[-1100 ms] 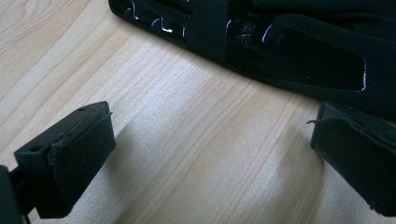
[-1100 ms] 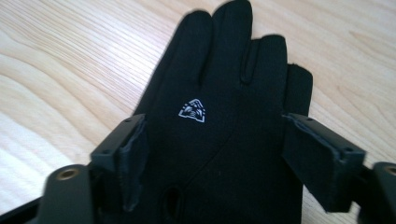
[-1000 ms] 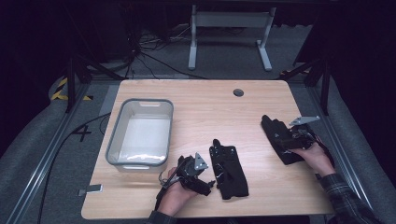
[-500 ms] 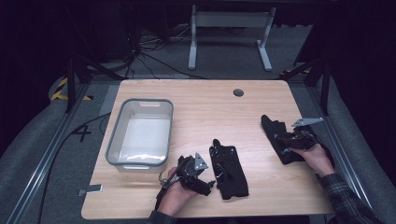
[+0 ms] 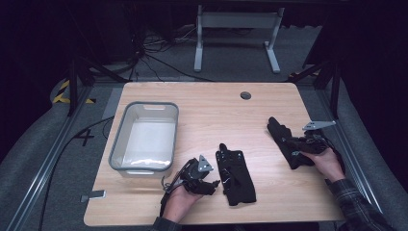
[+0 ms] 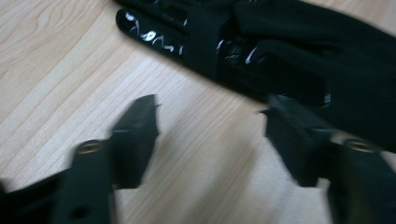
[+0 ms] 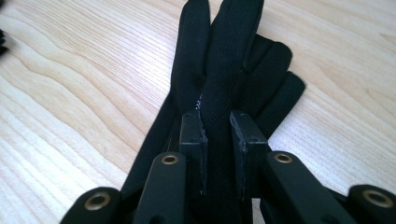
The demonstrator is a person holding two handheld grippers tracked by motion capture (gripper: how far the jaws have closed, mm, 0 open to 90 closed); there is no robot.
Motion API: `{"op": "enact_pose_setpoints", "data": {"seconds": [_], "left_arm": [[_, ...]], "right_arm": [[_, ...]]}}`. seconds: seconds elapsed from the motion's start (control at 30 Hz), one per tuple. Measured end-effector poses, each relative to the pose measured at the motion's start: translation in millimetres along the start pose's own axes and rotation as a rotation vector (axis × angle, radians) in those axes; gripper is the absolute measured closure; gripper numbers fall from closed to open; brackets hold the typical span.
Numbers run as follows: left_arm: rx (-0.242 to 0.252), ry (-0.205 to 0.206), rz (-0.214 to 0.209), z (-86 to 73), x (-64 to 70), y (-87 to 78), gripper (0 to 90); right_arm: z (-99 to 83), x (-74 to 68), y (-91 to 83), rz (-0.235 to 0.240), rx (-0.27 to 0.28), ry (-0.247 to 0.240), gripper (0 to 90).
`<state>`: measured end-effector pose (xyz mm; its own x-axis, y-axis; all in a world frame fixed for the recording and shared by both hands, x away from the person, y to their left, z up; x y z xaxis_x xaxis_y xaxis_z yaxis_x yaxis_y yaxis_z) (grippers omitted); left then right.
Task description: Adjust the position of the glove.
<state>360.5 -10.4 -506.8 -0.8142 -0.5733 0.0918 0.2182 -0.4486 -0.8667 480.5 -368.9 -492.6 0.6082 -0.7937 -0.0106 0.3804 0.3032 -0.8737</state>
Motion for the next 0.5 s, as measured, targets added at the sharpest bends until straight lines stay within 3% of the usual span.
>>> {"op": "enact_pose_setpoints", "data": {"seconds": [0.1,0.13,0.23,0.5], "left_arm": [[-0.004,0.008,-0.028,0.2,4.2,-0.6,64.8],[-0.032,0.029,-0.045,-0.8,8.5,1.4,71.5],[-0.059,0.057,-0.070,0.1,16.3,4.5,83.2],[-0.089,0.110,-0.109,4.2,30.1,13.0,89.0]], "right_arm": [[1.1,-1.1,-2.2,0.001,0.005,-0.002,77.5],[1.9,-2.1,-4.7,0.006,0.010,-0.005,77.5],[3.1,-3.5,-7.2,0.006,0.015,-0.013,77.5],[5.8,-7.5,-12.3,0.015,0.028,-0.022,77.5]]}}
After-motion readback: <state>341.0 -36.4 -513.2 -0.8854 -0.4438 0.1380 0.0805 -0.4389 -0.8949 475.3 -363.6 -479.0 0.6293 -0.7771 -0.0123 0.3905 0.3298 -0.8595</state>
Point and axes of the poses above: each handheld gripper's, and its own axes: y roughly forward along the jaws, z roughly out of its top, x roughly to its right, the point moved 7 cm from there along y, roughly forward along the jaws, and after that the axes turned 15 degrees about -x, right-handed, at the moved point
